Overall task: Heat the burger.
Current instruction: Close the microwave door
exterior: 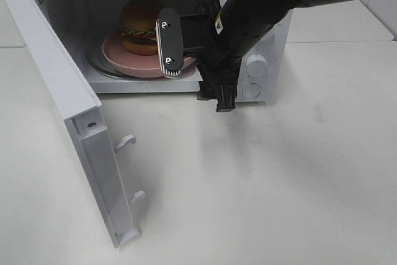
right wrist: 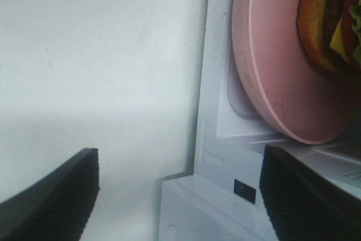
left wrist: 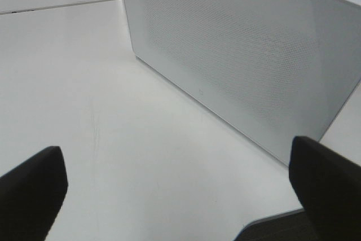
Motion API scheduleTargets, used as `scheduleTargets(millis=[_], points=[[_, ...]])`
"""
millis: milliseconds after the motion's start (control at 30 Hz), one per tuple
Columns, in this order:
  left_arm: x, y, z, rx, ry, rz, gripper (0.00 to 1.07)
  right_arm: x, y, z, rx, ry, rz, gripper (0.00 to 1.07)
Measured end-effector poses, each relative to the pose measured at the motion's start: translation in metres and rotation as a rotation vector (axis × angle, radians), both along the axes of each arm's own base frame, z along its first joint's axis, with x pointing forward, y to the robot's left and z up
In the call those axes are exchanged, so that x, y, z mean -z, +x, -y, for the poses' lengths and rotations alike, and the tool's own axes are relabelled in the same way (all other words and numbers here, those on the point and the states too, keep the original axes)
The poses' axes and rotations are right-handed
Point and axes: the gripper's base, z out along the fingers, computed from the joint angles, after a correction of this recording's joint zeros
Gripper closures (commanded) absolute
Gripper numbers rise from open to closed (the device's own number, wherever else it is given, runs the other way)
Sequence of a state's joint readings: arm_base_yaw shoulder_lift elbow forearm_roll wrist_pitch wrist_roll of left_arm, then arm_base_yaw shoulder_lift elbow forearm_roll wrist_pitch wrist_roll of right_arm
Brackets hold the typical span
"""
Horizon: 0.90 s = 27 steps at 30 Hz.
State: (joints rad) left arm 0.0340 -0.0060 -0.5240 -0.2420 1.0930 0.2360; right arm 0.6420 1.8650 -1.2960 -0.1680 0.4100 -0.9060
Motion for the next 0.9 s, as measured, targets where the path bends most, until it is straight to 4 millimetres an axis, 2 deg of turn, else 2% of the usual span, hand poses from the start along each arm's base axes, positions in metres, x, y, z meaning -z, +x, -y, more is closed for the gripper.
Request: scheduleTargets(millis=[367,633,767,900], points=[[0.000,0.000,0.000,0.000,0.000,0.000,0.07,-0.017,-0.038,0.028,0.120,0.071,-0.037,0.32],[0.000,0.000,0.000,0.000,0.000,0.000,0.07,-0.030,-0.071,0.053,0.362,0.225,-0.105,0.32],[0.000,0.000,0.000,0.000,0.000,0.000,0.07,-0.033,-0.084,0.063,0.424,0.244,-0.132,0.32],[0.000,0.000,0.000,0.000,0.000,0.000,0.07,-0.036,-0.106,0.081,0.543,0.269,-0.186,0.32]])
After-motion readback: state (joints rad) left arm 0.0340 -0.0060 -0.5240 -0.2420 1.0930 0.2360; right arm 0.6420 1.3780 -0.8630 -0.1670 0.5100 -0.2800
